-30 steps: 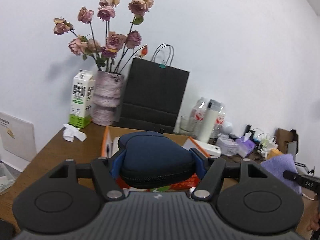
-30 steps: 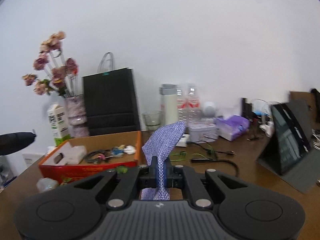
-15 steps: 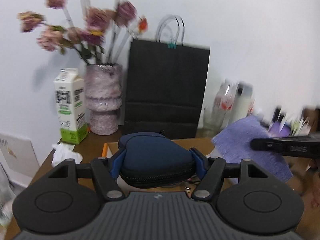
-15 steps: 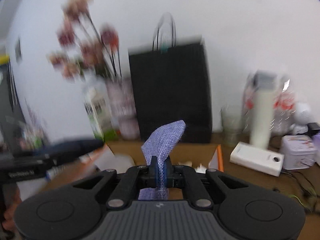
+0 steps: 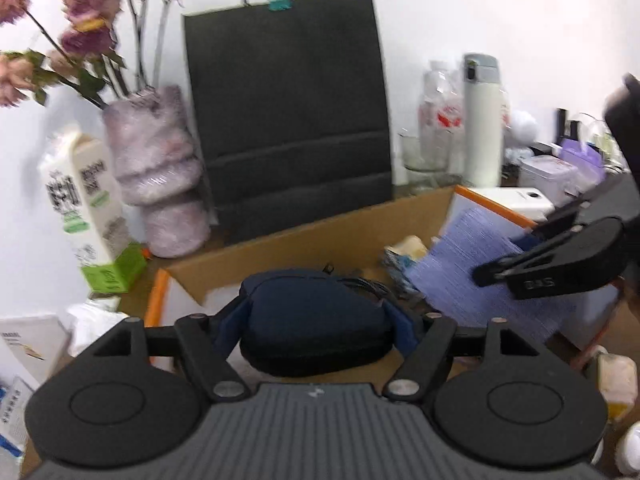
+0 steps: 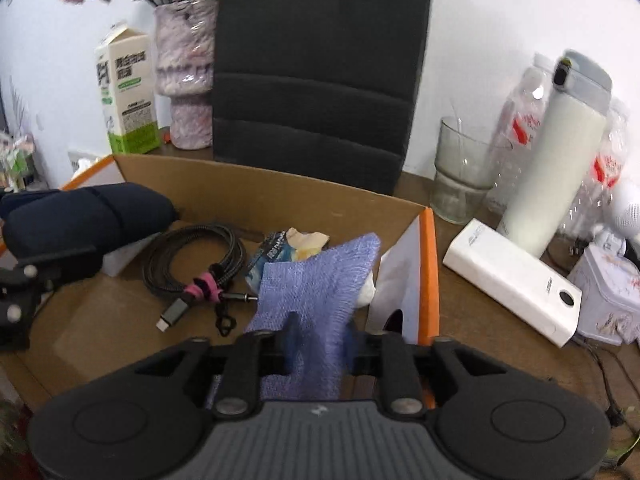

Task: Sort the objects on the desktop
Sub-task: 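Drop pouch into cardboard box with left tool while right tool releases cloth there, then withdraw both open tools from the cardboard box back over the table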

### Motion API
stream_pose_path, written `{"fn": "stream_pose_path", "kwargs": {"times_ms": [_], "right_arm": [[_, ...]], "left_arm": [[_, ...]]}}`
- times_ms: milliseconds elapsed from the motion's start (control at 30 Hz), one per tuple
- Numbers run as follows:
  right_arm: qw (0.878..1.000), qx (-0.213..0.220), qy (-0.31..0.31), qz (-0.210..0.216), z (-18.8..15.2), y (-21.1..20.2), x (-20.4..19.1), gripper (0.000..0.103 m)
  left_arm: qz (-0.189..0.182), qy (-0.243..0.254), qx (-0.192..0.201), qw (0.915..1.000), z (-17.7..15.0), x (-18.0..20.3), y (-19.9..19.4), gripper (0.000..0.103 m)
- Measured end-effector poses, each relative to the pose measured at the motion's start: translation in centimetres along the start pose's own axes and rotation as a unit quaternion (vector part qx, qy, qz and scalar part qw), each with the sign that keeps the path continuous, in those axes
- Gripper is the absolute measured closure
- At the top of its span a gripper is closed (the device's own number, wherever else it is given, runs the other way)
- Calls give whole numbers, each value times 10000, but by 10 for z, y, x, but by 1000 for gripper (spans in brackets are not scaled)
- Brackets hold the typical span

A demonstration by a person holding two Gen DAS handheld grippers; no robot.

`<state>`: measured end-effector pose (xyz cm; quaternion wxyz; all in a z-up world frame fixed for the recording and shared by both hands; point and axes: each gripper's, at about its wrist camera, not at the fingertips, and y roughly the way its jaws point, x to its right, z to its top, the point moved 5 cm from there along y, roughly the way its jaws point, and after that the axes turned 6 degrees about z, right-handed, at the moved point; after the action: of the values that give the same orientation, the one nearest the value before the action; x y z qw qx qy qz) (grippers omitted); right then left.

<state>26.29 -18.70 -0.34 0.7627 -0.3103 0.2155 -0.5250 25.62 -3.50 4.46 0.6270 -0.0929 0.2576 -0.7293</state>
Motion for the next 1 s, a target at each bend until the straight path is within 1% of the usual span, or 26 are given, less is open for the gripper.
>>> {"fn": "stream_pose_path", "kwargs": {"times_ms": [33, 67, 133, 200, 233, 300, 367, 433, 467, 533, 600, 700, 767, 867, 933, 1000], "right_arm": [[10000, 27, -44, 27, 0, -1, -2, 57], [9999, 71, -73, 49, 2, -3, -4, 46], [9997, 165, -142, 54, 5, -10, -6, 39], [9995, 243, -216, 7, 9, -20, -10, 38], [9993, 319, -197, 11, 10, -27, -10, 34], [9988, 470, -71, 73, 12, -43, -10, 31], [9984, 543, 61, 160, 11, -57, -11, 29], [9978, 584, 127, 279, 6, -72, -17, 25], [9975, 608, 129, 342, 2, -80, -20, 21], [9971, 615, 147, 421, -8, -96, -28, 21], [9966, 655, 180, 471, -20, -110, -35, 20], [9956, 723, 251, 540, -42, -134, -44, 19], [9943, 771, 346, 655, -59, -150, -49, 17], [9920, 864, 489, 786, -83, -172, -57, 14], [9899, 911, 661, 866, -97, -184, -60, 14], [9900, 893, 692, 846, -113, -194, -66, 14]], "left_arm": [[-108, -109, 8, 9999, 0, 0, -2, 26], [-177, -191, 64, 9996, 2, -1, -5, 26], [-166, -250, 291, 9991, 11, -5, -17, 20], [-107, -314, 568, 9978, 22, -12, -33, 17], [-84, -373, 673, 9970, 27, -16, -42, 15], [-64, -562, 741, 9956, 33, -24, -56, 13], [-40, -747, 588, 9955, 33, -30, -68, 11], [109, -938, 432, 9946, 30, -35, -80, 0], [222, -1049, 369, 9935, 27, -37, -87, 0], [357, -1171, 284, 9921, 19, -40, -103, 0], [428, -1237, 299, 9909, 10, -42, -123, 0], [624, -1200, 166, 9907, -7, -38, -149, 0], [750, -1147, 87, 9905, -18, -35, -164, 0], [761, -1304, 20, 9885, -38, -32, -186, 0], [842, -1459, -176, 9856, -53, -29, -195, 0], [823, -1545, -283, 9841, -67, -25, -205, 0]]}}
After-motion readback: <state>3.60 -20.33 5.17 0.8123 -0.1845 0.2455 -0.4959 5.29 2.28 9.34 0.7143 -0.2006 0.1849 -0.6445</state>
